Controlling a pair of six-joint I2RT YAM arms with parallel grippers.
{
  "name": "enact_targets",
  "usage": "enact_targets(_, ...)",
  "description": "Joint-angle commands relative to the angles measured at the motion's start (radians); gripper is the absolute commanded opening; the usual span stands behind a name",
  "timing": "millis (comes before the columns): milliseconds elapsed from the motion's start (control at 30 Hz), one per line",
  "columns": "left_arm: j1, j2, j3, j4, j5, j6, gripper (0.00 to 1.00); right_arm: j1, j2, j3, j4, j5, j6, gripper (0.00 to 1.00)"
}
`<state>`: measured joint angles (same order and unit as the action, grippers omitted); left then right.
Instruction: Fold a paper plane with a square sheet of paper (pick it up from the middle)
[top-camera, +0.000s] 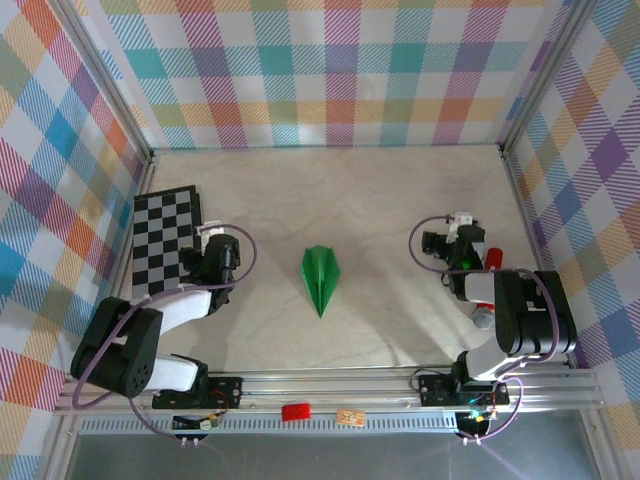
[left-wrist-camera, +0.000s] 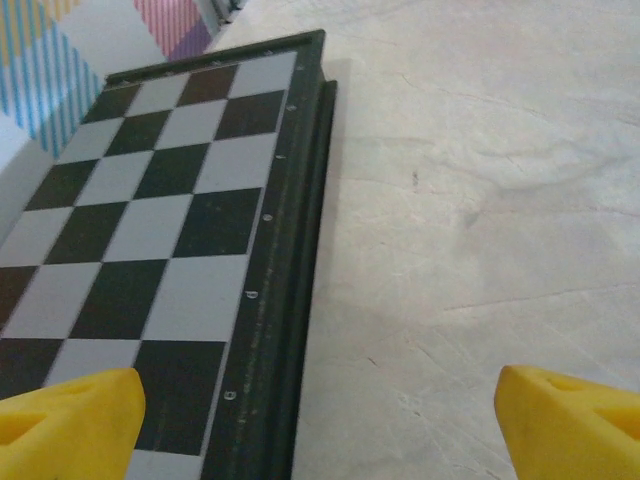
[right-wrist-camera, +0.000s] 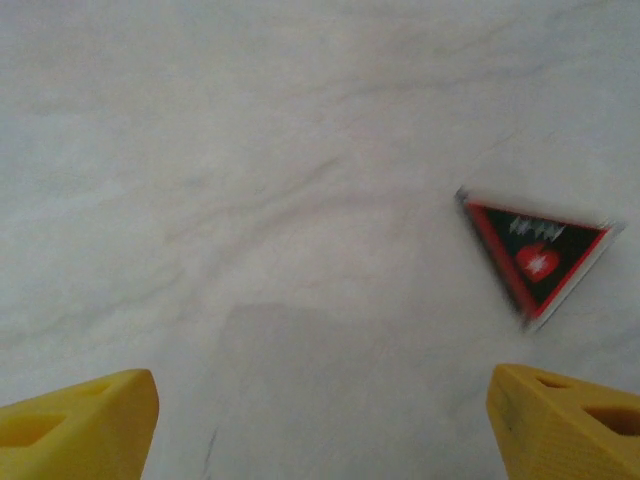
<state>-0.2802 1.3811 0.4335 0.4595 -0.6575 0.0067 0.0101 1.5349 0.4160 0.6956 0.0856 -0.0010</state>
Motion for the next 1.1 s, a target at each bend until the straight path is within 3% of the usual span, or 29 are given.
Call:
enact_targets(0, 0.018, 0.052, -0.015, 0.263, 0.062, 0.067, 0.9, 0.004, 0.016, -0.008, 0.169, -0.106, 0.005, 0.86)
enact_targets(67, 0.027, 0.082, -0.008, 0.307, 0.084, 0.07, 0.9, 0.0, 0.004, -0.002, 0.132, -0.096, 0.012, 0.87)
enact_targets(100, 0.034, 0.097, -0.008, 0.339, 0.115, 0.087, 0.9, -0.001, 0.011, -0.006, 0.153, -0.093, 0.013, 1.0)
enact_targets(300, 0.105, 0.151, 0.008, 0.327, 0.287, 0.053, 0.9, 0.001, 0.004, -0.01, 0.15, -0.061, 0.022, 0.99)
enact_targets(367, 0.117, 0.159, -0.017, 0.379, 0.33, 0.063, 0.9, 0.002, 0.004, -0.016, 0.16, -0.037, 0.03, 0.99)
enact_targets(433, 0.166, 0.178, -0.048, 0.433, 0.441, 0.028, 0.89, 0.002, 0.004, -0.016, 0.16, -0.034, 0.03, 0.99)
enact_targets(467, 0.182, 0.231, -0.072, 0.559, 0.437, 0.03, 0.89, 0.001, 0.002, -0.016, 0.159, -0.035, 0.031, 0.99)
enact_targets(533, 0.187, 0.185, -0.051, 0.428, 0.417, -0.006, 0.91, 0.002, 0.002, -0.015, 0.158, -0.036, 0.032, 0.99)
enact_targets(600, 0.188, 0.208, -0.044, 0.453, 0.411, 0.002, 1.0, 0.001, 0.002, -0.015, 0.159, -0.036, 0.031, 0.99)
enact_targets(1067, 0.181, 0.206, -0.053, 0.473, 0.367, -0.006, 1.0, 0.002, 0.001, -0.016, 0.159, -0.036, 0.03, 0.99)
